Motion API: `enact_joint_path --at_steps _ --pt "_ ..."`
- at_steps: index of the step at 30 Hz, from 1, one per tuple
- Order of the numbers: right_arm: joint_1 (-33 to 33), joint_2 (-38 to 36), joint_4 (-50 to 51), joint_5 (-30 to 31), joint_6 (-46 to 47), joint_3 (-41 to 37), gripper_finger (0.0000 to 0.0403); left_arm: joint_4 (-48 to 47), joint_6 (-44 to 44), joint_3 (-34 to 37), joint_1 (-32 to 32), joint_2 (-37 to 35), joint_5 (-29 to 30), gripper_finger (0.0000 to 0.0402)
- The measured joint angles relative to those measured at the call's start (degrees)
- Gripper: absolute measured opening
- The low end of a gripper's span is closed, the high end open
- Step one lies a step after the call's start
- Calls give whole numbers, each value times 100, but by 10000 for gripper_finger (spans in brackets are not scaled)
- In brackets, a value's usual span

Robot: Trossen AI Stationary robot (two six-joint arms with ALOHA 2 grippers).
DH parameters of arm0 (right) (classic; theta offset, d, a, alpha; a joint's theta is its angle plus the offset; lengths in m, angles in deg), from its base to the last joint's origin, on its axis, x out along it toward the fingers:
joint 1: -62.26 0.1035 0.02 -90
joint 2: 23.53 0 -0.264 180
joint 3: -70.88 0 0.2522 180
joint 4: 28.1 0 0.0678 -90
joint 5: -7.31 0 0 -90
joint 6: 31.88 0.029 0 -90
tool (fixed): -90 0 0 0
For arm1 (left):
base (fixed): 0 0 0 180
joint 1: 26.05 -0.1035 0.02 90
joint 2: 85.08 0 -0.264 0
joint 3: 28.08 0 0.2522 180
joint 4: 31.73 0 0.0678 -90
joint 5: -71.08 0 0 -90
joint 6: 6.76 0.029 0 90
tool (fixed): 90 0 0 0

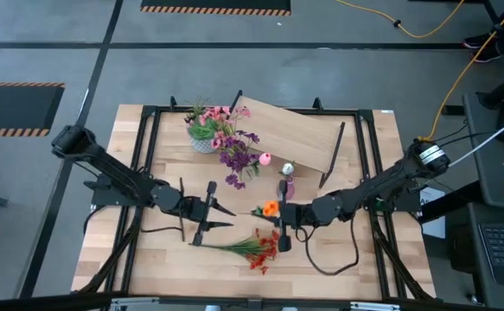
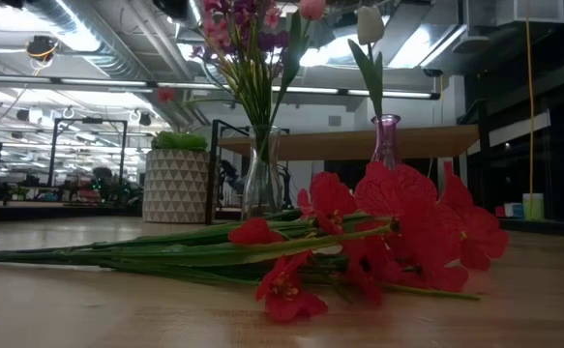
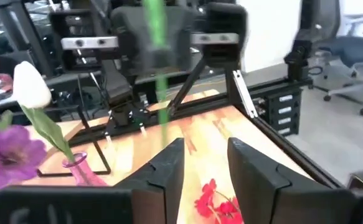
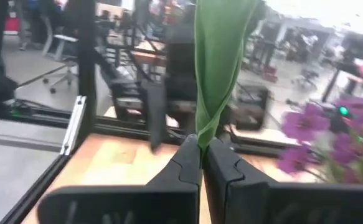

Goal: Pick and place flowers into a vace then onto a shelf
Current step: Put the orange tulip into the purple vase

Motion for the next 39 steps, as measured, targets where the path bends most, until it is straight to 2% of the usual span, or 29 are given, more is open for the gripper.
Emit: enact_joint_path --at_steps 8,10,14,19,22,25,28,35,39 --pt "111 -877 1476 138 648 0 1 -1457 179 -2 277 -1217 447 115" --pt "208 -1063 1751 504 726 0 1 -1859 161 0 295 -1495 685 111" --pt "472 -1346 2273 1714 815 0 1 -2179 -95 -1 300 -1991 1294 99" --pt "781 -1538 2618 2143 868 0 0 -2924 -185 0 300 -2512 1464 57" --pt "867 -1619 2955 2326 1201 0 0 -3315 -371 0 300 -2665 1455 24" --pt "965 -1655 3393 2771 1605 0 0 -3472 -527 2 300 -2714 1452 4" --pt "1061 -1696 3741 3112 1943 0 0 -3484 -525 4 300 -2714 1452 5" --pt "1271 -1973 4084 3680 1993 0 0 -3487 -533 4 300 -2714 1450 2" --pt "1273 -2224 4197 3780 1969 0 0 -3487 -565 4 300 -2714 1448 3"
